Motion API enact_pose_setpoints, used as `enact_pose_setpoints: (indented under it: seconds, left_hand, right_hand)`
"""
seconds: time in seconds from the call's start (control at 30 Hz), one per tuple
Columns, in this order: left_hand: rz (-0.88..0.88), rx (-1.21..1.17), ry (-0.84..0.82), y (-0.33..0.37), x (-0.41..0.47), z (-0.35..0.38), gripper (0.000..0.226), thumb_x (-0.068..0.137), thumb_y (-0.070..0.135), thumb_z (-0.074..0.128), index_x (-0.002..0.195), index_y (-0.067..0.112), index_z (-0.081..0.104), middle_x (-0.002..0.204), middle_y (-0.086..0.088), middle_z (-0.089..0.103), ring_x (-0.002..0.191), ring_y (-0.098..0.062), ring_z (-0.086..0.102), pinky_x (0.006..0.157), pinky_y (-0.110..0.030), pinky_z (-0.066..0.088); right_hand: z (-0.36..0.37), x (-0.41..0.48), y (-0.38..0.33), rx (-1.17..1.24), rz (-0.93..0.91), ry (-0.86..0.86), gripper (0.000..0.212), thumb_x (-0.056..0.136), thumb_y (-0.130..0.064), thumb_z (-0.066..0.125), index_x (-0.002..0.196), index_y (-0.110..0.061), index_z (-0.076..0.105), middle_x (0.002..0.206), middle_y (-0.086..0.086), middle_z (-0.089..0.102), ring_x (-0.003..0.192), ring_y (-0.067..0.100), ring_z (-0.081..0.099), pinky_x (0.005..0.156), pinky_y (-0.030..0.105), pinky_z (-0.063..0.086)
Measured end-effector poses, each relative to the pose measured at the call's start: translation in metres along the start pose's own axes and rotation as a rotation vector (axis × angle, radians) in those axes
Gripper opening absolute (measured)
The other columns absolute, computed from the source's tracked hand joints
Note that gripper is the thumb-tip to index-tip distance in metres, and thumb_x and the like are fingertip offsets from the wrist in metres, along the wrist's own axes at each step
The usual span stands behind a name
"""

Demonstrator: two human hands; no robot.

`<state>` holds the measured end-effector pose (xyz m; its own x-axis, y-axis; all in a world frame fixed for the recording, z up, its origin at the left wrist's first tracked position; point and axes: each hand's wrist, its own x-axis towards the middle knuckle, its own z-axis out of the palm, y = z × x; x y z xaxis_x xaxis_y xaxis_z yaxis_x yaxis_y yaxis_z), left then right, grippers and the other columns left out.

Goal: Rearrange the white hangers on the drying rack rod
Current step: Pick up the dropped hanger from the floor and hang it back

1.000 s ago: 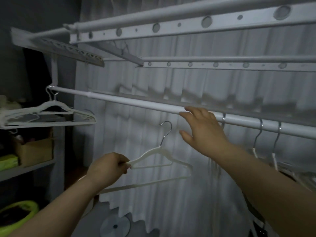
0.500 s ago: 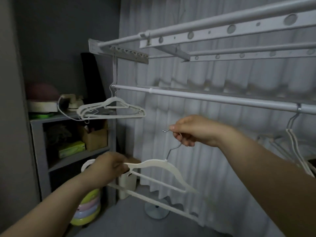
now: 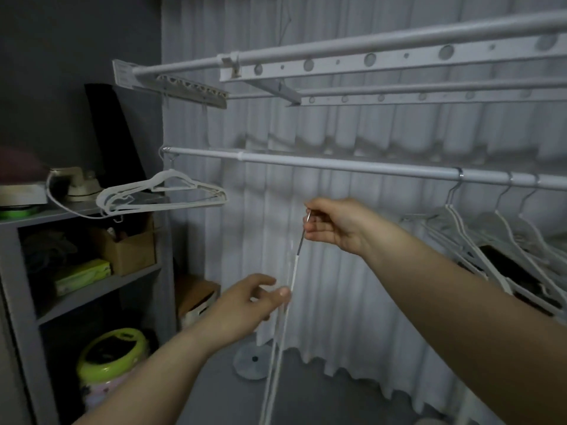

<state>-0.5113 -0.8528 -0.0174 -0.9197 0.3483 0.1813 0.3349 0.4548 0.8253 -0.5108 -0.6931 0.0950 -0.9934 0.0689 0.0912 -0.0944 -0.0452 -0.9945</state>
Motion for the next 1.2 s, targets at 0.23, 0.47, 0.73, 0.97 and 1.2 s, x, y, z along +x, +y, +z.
enact_pose_setpoints:
  seconds: [0.23, 0.47, 0.73, 0.97, 1.2]
  left_hand:
    - [0.001, 0.098, -0.204, 0.014, 0.006, 0.044, 0.033, 0.079, 0.025, 0.064, 0.098, 0.038, 0.041, 0.080, 0.008, 0.061, 0.049, -0.003, 0.058, 0.046, -0.016, 0.046]
    - [0.039, 0.063, -0.092, 0.026, 0.036, 0.067, 0.038, 0.092, 0.006, 0.035, 0.077, 0.040, 0.044, 0.064, 0.005, 0.061, 0.025, -0.005, 0.044, 0.032, -0.015, 0.038]
    - [0.029, 0.050, -0.026, 0.056, 0.093, 0.085, 0.027, 0.092, 0.010, 0.038, 0.095, 0.036, 0.044, 0.057, 0.002, 0.053, 0.025, 0.000, 0.041, 0.030, -0.012, 0.033]
    - [0.049, -0.065, 0.070, 0.104, 0.140, 0.121, 0.020, 0.092, 0.014, 0.041, 0.104, 0.026, 0.050, 0.056, 0.001, 0.048, 0.038, -0.005, 0.039, 0.030, -0.012, 0.030]
    - [0.082, -0.153, 0.138, 0.138, 0.173, 0.161, 0.018, 0.093, 0.016, 0.040, 0.104, 0.023, 0.053, 0.054, 0.000, 0.050, 0.024, -0.002, 0.038, 0.030, -0.011, 0.029]
  right_hand:
    - [-0.026, 0.004, -0.004, 0.156, -0.087, 0.211, 0.030, 0.089, -0.005, 0.045, 0.059, -0.005, 0.046, 0.028, -0.002, 0.049, 0.026, 0.005, 0.049, 0.035, 0.019, 0.050]
    - [-0.069, 0.018, -0.001, 0.029, -0.086, 0.211, 0.029, 0.091, -0.012, 0.045, 0.063, -0.009, 0.051, 0.047, 0.001, 0.058, 0.033, 0.006, 0.056, 0.040, 0.018, 0.049]
    - [-0.145, 0.058, -0.018, -0.829, -0.468, 0.478, 0.014, 0.085, -0.013, 0.055, 0.092, -0.006, 0.065, 0.095, 0.008, 0.063, 0.092, 0.023, 0.056, 0.072, 0.022, 0.039]
    - [-0.236, 0.078, -0.035, -1.421, -0.644, 0.633, 0.035, 0.084, -0.014, 0.054, 0.118, -0.005, 0.055, 0.121, 0.015, 0.056, 0.114, 0.031, 0.046, 0.093, 0.030, 0.027]
    - [-0.287, 0.088, -0.039, -1.640, -0.596, 0.459, 0.037, 0.086, -0.016, 0.052, 0.122, -0.004, 0.051, 0.128, 0.013, 0.054, 0.118, 0.029, 0.045, 0.099, 0.031, 0.028]
